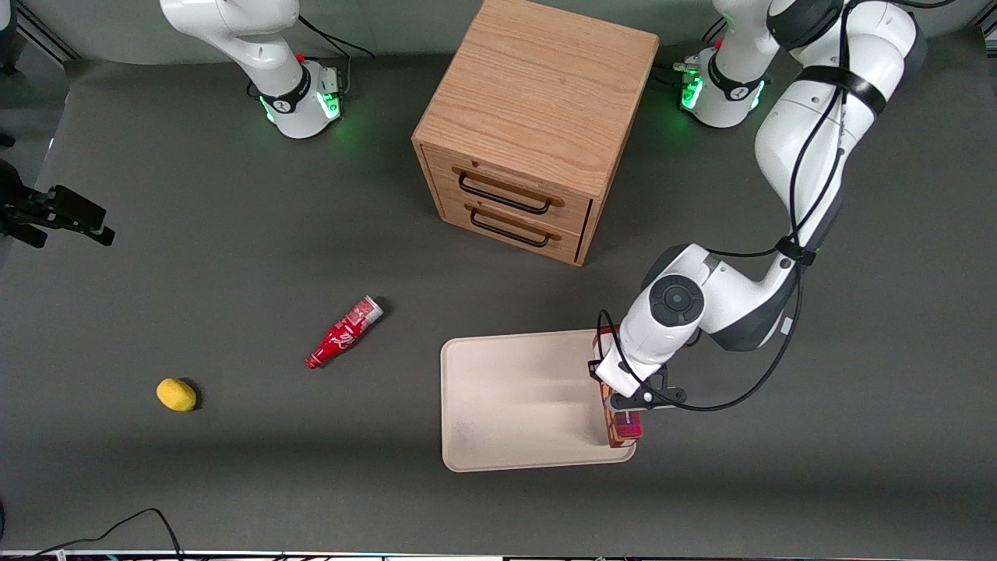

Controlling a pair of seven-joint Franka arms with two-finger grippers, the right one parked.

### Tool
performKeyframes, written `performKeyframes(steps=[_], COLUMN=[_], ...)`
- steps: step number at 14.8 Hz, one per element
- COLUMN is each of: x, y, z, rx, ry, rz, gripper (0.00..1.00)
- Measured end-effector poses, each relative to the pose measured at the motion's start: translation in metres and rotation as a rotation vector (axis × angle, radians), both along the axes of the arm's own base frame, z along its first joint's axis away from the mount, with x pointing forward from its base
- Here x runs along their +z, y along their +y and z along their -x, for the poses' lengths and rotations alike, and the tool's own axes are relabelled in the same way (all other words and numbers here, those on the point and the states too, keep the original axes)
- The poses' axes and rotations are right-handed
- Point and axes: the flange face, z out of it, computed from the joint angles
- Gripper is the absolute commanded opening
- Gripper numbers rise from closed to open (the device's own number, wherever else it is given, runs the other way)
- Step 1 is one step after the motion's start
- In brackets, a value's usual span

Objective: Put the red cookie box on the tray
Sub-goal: 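Carry the box over the cream tray and lower it, then open the left gripper to release the box on the tray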

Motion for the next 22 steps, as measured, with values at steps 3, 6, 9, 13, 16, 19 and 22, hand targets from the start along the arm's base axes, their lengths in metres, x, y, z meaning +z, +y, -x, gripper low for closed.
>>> performKeyframes(steps=[3, 6, 9, 13, 16, 19, 22], x=[-0.002, -0.004, -0.004, 0.006, 0.048, 0.11, 0.172], y=[0.0, 0.0, 0.0, 0.002, -0.001, 0.005, 0.024], z=[0.0, 0.001, 0.001, -0.002, 0.001, 0.005, 0.018], rx=[-0.002, -0.008, -0.004, 0.011, 0.038, 0.08, 0.097], ry=[0.001, -0.003, -0.003, -0.01, 0.001, 0.002, 0.062], rz=[-0.004, -0.011, -0.011, -0.017, -0.043, -0.041, -0.054], gripper=[0.83, 1.0, 1.0, 1.0, 1.0, 1.0, 1.0])
